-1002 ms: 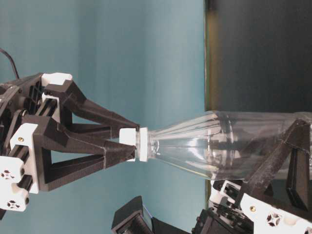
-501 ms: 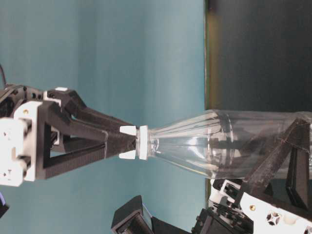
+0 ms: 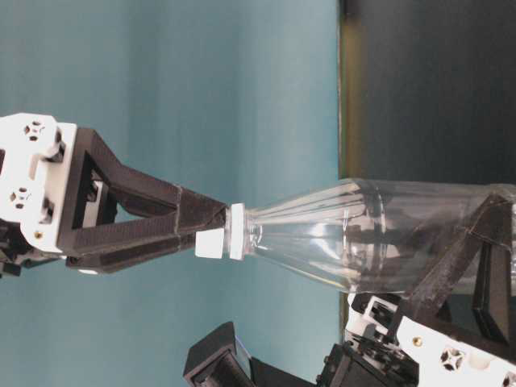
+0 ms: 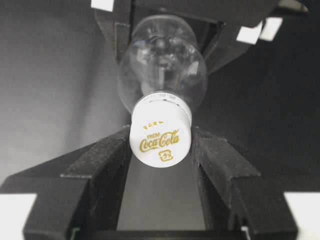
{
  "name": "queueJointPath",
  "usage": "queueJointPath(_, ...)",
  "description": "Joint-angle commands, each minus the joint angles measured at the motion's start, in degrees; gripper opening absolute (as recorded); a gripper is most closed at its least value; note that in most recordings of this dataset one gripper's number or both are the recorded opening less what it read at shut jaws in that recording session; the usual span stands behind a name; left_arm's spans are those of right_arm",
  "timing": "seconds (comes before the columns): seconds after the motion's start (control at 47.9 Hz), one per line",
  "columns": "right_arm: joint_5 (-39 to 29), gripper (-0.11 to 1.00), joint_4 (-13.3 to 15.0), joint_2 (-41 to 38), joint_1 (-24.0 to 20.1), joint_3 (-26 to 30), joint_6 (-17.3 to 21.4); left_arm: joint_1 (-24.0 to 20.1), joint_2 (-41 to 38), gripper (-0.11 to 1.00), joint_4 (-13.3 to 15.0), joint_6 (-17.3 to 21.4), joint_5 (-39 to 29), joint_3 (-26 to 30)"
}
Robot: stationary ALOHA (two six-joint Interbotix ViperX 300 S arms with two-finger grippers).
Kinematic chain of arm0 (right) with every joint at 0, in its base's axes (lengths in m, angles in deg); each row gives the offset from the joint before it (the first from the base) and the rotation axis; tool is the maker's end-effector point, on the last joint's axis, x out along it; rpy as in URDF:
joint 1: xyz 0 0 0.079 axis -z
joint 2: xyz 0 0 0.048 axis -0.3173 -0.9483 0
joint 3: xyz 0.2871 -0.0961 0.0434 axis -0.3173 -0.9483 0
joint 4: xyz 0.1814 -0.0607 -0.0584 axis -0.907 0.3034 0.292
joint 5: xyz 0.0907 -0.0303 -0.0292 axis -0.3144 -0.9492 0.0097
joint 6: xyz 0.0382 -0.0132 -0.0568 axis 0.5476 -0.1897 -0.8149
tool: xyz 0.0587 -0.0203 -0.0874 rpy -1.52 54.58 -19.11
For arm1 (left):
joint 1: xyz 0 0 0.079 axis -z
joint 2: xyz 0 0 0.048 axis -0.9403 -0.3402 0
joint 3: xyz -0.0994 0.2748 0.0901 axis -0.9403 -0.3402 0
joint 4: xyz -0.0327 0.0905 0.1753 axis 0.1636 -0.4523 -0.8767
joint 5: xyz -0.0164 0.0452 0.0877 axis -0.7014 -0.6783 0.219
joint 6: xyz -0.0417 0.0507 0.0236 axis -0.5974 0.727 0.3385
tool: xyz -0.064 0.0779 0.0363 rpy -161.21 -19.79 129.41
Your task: Open the bottle cap by holding the bottle with the left arm and twisting the cap with the right arm.
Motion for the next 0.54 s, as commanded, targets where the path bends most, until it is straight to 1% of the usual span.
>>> queueJointPath(0.0,0.5,0.37,0.5,0.1,-2.4,0.2,-1.4,0.8,-0.4,0.82,-0.2,-0.3,-0.4,0.3)
queueJointPath(0.313,0.8,0.37,0.9,0.2,-2.4,0.0,-0.6,0.8,-0.4,0.82,-0.2,-0.2,-0.4,0.3)
queueJointPath(0.439,0.8,0.37,0.9,0.3,-2.1,0.0,0.5,0.8,-0.4,0.82,-0.2,-0.2,-0.4,0.3)
queueJointPath(0.522,0.8,0.37,0.9,0.3,-1.8,0.1,2.3,0.8,-0.4,0.82,-0.2,-0.2,-0.4,0.3)
